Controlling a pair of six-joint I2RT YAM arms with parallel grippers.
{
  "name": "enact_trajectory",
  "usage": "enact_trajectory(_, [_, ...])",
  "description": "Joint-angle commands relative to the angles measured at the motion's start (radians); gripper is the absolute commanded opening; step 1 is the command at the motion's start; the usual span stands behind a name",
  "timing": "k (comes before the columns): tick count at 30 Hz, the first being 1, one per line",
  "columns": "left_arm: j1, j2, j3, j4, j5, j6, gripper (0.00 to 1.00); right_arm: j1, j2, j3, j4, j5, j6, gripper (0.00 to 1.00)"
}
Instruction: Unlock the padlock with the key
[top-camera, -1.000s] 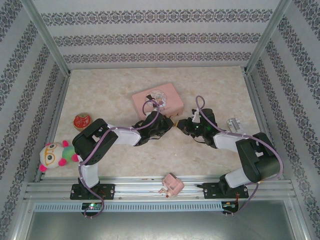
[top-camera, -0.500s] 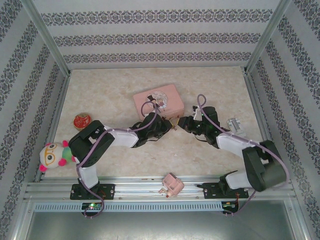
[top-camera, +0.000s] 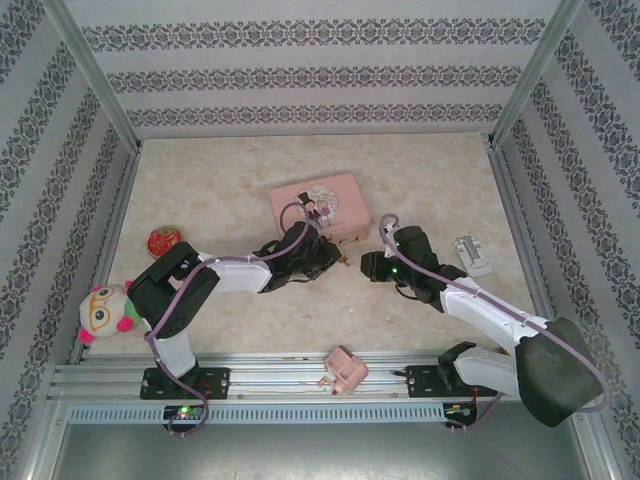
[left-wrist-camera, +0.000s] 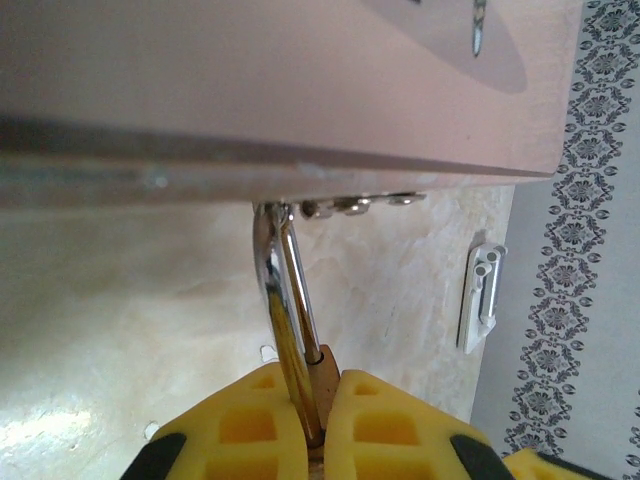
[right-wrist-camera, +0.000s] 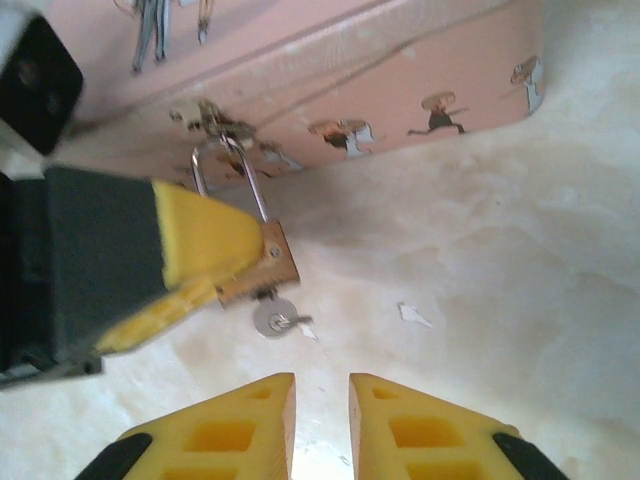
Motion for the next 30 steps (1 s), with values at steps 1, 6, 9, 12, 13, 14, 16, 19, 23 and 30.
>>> enact_trajectory(1, [0.022, 0.007, 0.027, -0.086, 0.094, -0.019, 0.0, 0.041, -0.018, 0.013, -0.066, 0.141, -0.087, 0.23])
enact_trajectory(6, [0.032, 0.009, 0.05, -0.119, 0.114, -0.002, 0.0, 0.068, 0.0, 0.029, -0.055, 0.179, -0.137, 0.24])
enact_trajectory(9, [0.036, 0.007, 0.052, -0.123, 0.12, -0.001, 0.0, 0.087, 0.023, 0.042, -0.04, 0.182, -0.179, 0.24])
enact_trajectory(12, [0.041, 0.006, 0.05, -0.124, 0.124, -0.003, 0.0, 0.116, 0.043, 0.054, -0.029, 0.178, -0.24, 0.24])
enact_trajectory(13, [0.042, 0.006, 0.048, -0.123, 0.127, -0.004, 0.0, 0.128, 0.048, 0.056, -0.023, 0.178, -0.259, 0.24])
enact_trajectory(14, [0.043, 0.006, 0.049, -0.123, 0.128, -0.006, 0.0, 0.135, 0.051, 0.058, -0.019, 0.175, -0.274, 0.24])
enact_trajectory(16, [0.045, 0.007, 0.047, -0.123, 0.133, -0.006, 0.0, 0.147, 0.06, 0.061, -0.009, 0.174, -0.301, 0.25])
enact_trajectory(19, [0.047, 0.007, 0.05, -0.125, 0.137, -0.004, 0.0, 0.152, 0.074, 0.067, -0.004, 0.175, -0.33, 0.25])
enact_trajectory(23, [0.048, 0.006, 0.047, -0.121, 0.138, -0.008, 0.0, 0.154, 0.096, 0.076, 0.0, 0.163, -0.357, 0.28])
enact_trajectory(30, [0.048, 0.001, 0.041, -0.124, 0.135, -0.008, 0.0, 0.18, 0.146, 0.107, 0.002, 0.152, -0.399, 0.31])
